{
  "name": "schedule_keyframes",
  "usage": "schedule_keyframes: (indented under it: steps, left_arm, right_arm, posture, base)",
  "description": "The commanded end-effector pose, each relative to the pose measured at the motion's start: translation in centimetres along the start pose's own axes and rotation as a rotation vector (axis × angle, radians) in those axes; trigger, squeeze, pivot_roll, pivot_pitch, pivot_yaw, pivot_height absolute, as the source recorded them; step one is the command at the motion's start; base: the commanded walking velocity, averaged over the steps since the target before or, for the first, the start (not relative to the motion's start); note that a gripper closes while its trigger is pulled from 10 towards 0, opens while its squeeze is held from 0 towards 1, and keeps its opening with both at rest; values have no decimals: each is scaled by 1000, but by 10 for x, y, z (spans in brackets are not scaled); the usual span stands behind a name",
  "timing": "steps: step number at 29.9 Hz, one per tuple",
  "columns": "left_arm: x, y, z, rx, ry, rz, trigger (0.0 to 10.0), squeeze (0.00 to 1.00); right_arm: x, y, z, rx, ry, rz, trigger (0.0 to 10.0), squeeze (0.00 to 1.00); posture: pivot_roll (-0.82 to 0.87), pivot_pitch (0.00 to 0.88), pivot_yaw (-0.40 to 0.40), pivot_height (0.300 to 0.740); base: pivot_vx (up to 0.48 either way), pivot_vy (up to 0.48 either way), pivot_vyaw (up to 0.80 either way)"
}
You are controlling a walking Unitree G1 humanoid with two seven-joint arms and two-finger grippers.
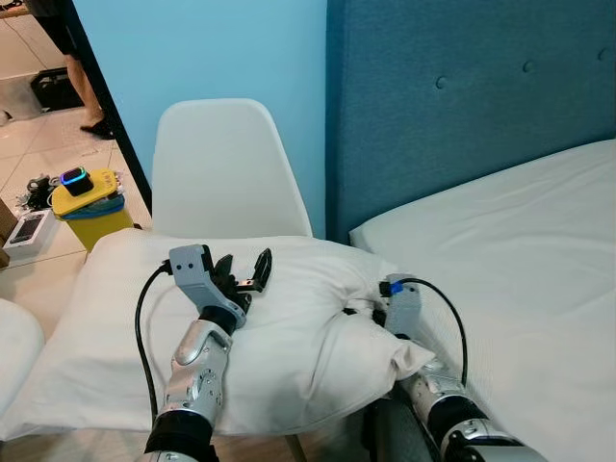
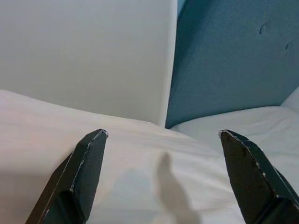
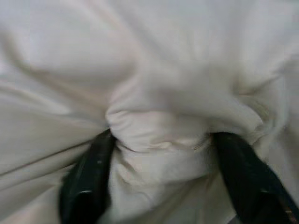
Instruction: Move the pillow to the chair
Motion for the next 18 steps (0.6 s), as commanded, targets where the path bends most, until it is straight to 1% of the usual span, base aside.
schedule_keyframes:
  steps: [1,2,3,4,5,6,10,11,12,13,14,15,16,17,18]
  left_arm:
    - [-4,-1,-1,3,-16,-2,10000,0]
    - [-4,-1,0,1,-17,-2,10000,0]
    - [-5,0,1,-1,-18,-1,10000,0]
    - [-5,0,1,-1,-18,-1,10000,0]
    - [-5,0,1,-2,-21,-2,10000,0]
    - [-5,0,1,-2,-21,-2,10000,0]
    - [-8,2,3,-8,-29,-3,10000,0]
    - [-8,3,4,-11,-30,-3,10000,0]
    - [-8,3,4,-11,-30,-3,10000,0]
    - [-8,4,5,-15,-31,-3,10000,0]
    - [-8,5,6,-16,-31,-3,10000,0]
    - [-8,4,6,-14,-29,-1,10000,0]
    - [-8,4,6,-14,-29,-1,10000,0]
    - [-7,4,7,-7,-28,2,10000,0]
    - [-7,2,8,5,-32,6,10000,0]
  right_arm:
    - [-7,19,-6,-74,-28,-32,10000,1000]
    - [-1,33,-10,-110,-11,-44,10000,1000]
    - [5,44,-14,-132,6,-52,10000,1000]
    - [5,44,-14,-132,6,-52,10000,1000]
    - [14,58,-19,-154,31,-64,10000,1000]
    - [14,58,-19,-154,31,-64,10000,1000]
    - [28,82,-29,-207,58,-93,10000,1000]
    - [36,89,-33,-226,88,-91,10000,1000]
    - [36,89,-33,-226,88,-91,10000,1000]
    - [55,94,-37,-222,170,-80,10000,1000]
    - [63,93,-38,-202,204,-62,10000,1000]
    - [72,88,-39,-156,251,-30,10000,1000]
    - [72,88,-39,-156,251,-30,10000,1000]
    - [79,83,-39,-119,287,-5,10000,769]
    - [87,79,-41,-83,330,13,10000,0]
  posture:
    - [45,50,53,522]
    - [33,47,53,522]
    - [31,46,53,522]
    - [31,46,53,522]
    - [25,44,53,522]
    - [25,44,53,522]
    - [7,35,54,522]
    - [4,32,53,522]
    - [4,32,53,522]
    - [3,29,52,522]
    - [-2,24,52,522]
    - [-2,24,52,522]
    - [-2,24,52,522]
    - [-4,21,51,522]
    - [-4,21,51,522]
  base:
    - [0,0,0]
    - [0,0,0]
    - [0,0,0]
    - [0,0,0]
    - [0,0,0]
    - [0,0,0]
    - [0,0,0]
    - [0,0,0]
    - [0,0,0]
    - [0,0,0]
    - [0,0,0]
    - [0,0,0]
    - [0,0,0]
    - [0,0,0]
    - [0,0,0]
Point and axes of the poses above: a point about 5 cm out from each wrist's last joint towards the gripper, its own z axis pointing out of the wrist towards the gripper, its own x axis along the axis of the wrist's last joint, y = z × x, the point moved 3 cm from there along z, pointing out of the wrist towards the gripper
